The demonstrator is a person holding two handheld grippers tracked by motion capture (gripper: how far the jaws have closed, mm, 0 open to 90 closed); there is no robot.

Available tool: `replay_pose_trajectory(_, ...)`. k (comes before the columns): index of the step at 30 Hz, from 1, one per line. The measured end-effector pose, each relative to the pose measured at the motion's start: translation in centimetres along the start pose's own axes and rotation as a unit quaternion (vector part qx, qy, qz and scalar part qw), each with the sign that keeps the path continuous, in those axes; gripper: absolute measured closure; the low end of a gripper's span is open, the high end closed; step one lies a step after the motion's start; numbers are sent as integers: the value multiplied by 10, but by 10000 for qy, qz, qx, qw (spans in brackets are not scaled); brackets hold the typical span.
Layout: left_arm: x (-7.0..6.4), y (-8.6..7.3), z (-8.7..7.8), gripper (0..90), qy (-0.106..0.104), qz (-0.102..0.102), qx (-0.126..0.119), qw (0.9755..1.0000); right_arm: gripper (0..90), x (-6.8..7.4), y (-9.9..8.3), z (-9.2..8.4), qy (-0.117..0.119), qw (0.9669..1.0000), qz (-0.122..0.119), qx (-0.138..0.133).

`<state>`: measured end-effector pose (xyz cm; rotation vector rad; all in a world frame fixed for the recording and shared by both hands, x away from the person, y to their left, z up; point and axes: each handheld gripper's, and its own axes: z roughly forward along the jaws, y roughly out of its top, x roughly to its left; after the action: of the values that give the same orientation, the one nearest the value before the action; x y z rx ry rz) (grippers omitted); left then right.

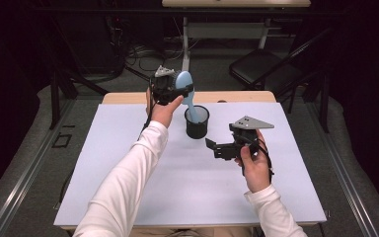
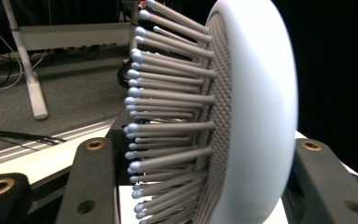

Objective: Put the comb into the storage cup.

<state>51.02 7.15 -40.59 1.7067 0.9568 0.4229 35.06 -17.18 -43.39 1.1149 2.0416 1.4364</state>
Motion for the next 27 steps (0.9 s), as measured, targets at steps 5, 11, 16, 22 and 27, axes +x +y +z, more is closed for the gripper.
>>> replay_pose_trajectory(5, -1, -3, 4, 481, 26, 66, 41, 10000, 0, -1, 0, 0, -10, 10000, 7, -11)
replay_pose_trajectory(11, -3, -6, 9, 481, 18, 125, 68, 9999, 4, -1, 0, -1, -5, 10000, 33, -3)
replay_pose_trajectory(16, -7, -8, 12, 481, 39, 222, 118, 9997, 4, -2, 0, -1, -16, 10000, 52, -4)
replay_pose_trajectory(22, -10, -11, 16, 481, 58, 285, 145, 9995, 4, -2, 0, -1, -4, 10000, 41, 5)
replay_pose_trajectory(27, -10, -12, 18, 481, 76, 333, 170, 9993, 4, -2, 0, -1, -2, 10000, 43, -8)
